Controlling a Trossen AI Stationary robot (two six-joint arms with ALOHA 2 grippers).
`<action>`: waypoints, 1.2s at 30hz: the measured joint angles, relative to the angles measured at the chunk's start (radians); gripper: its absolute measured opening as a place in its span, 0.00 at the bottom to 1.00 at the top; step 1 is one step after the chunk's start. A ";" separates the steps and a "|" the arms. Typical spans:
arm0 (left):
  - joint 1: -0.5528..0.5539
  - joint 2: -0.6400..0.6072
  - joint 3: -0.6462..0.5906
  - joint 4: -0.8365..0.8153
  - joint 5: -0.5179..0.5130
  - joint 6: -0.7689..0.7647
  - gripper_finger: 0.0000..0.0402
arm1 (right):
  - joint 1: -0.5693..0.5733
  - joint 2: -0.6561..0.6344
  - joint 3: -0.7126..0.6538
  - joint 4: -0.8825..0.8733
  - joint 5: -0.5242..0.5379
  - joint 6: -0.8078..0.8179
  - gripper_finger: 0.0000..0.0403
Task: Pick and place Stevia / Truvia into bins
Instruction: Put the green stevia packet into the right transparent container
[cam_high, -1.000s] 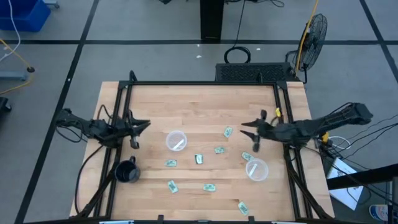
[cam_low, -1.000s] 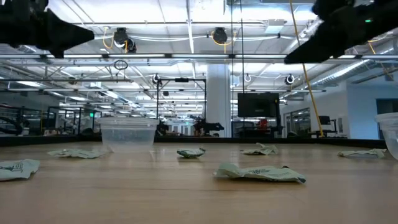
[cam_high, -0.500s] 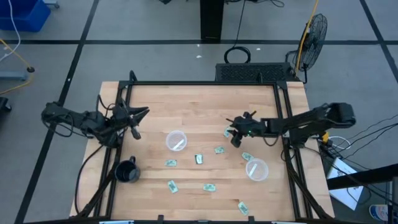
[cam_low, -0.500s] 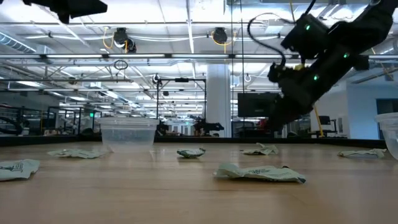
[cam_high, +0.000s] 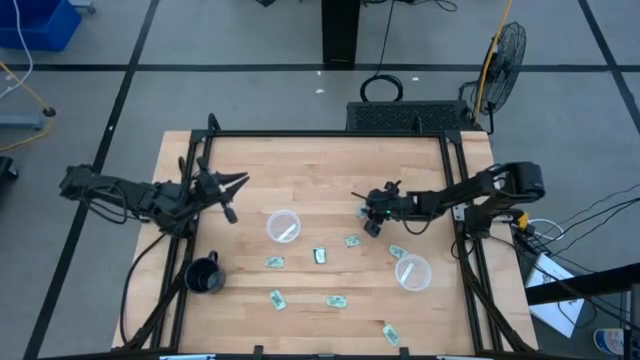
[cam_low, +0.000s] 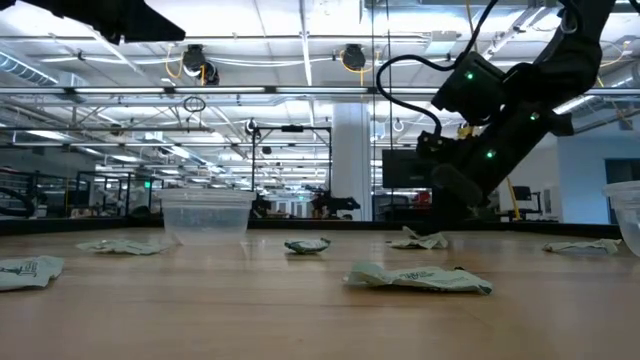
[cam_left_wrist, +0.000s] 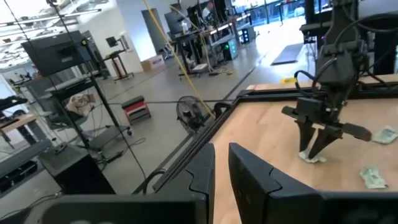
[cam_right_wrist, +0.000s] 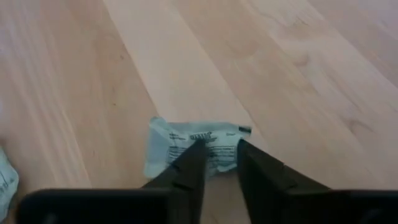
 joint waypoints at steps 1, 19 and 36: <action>0.005 0.000 0.000 -0.001 0.000 0.000 0.13 | 0.000 -0.001 0.000 0.002 -0.001 -0.001 0.15; 0.038 0.000 0.000 -0.008 0.001 -0.003 0.13 | 0.212 -0.390 0.235 -0.577 -0.008 0.042 0.01; 0.037 0.000 0.000 -0.060 0.004 -0.027 0.13 | 0.669 -0.245 0.456 -1.083 -0.270 0.773 0.01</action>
